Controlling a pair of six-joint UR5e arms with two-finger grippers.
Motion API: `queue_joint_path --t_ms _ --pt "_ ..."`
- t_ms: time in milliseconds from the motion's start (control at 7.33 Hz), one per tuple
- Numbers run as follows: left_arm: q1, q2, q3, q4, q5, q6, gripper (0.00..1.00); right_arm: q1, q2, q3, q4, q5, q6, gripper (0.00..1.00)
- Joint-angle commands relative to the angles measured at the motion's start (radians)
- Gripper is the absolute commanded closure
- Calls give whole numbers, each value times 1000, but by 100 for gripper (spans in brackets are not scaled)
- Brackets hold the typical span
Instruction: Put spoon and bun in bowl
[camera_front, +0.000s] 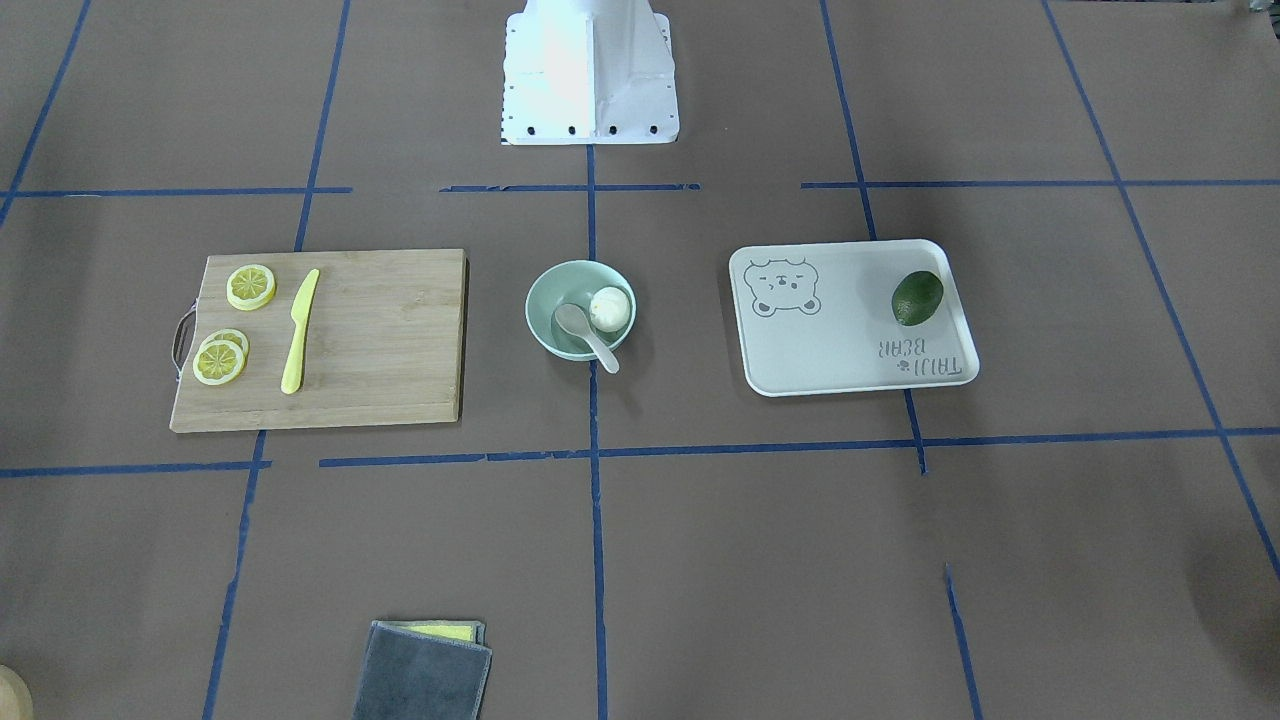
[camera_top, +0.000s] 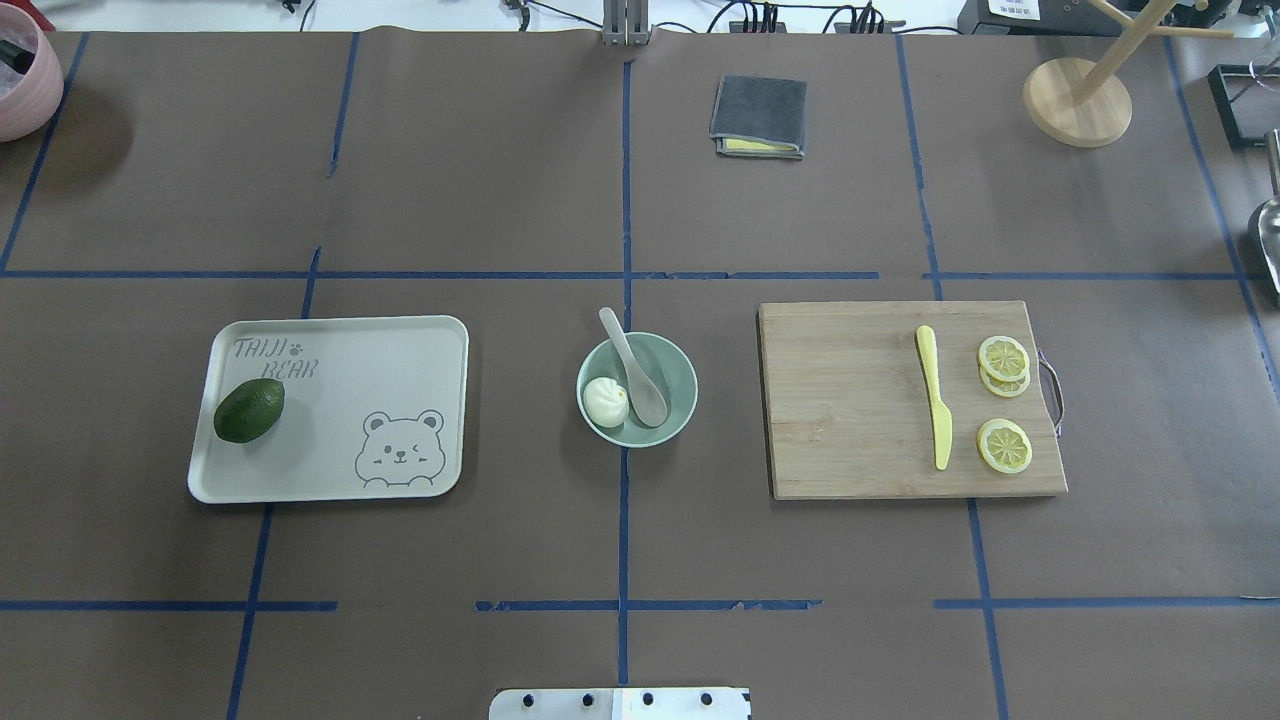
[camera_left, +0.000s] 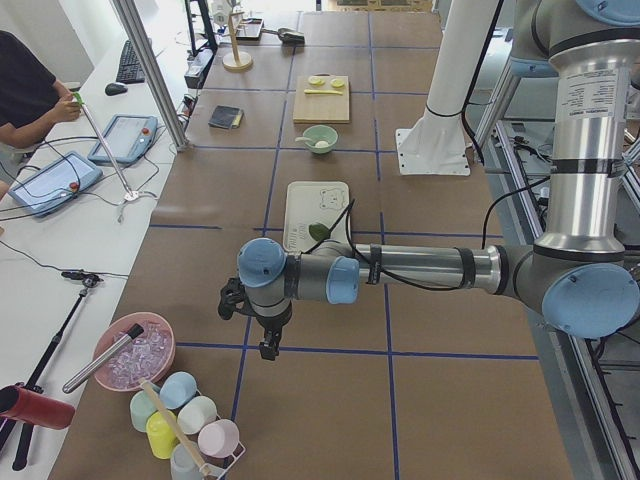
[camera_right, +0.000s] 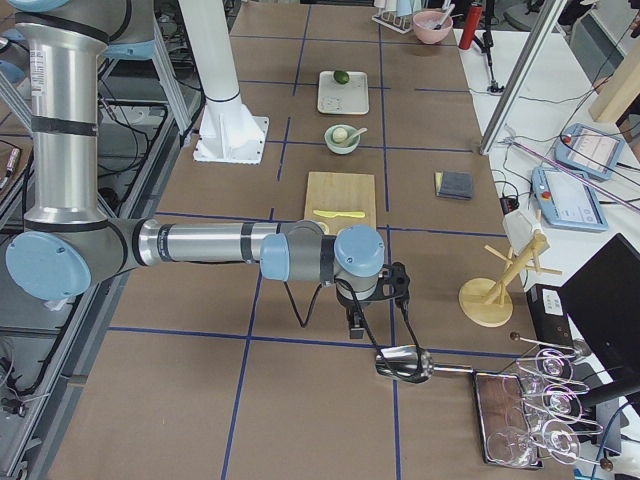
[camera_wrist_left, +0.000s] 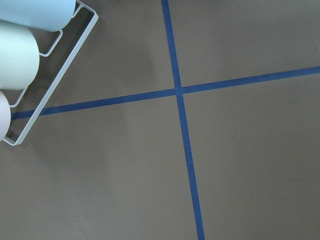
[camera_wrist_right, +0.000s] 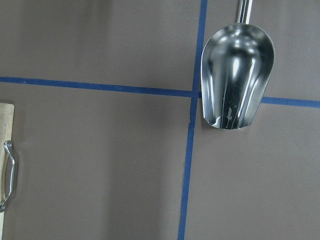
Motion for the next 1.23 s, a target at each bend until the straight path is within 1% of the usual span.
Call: queue_joint_path --t_ms 0,136,273,1091 --pt "-9 -1 -1 6 -29 -6 0 11 -6 -42 1 17 -16 0" --pt "-14 1 -6 8 -31 -6 0 11 2 -55 1 14 -13 0" --pt "-28 1 -10 11 -31 -6 0 11 5 -53 1 -12 -10 0" --pt "-31 -2 -12 9 -31 -8 0 11 22 -49 1 -13 -1 0"
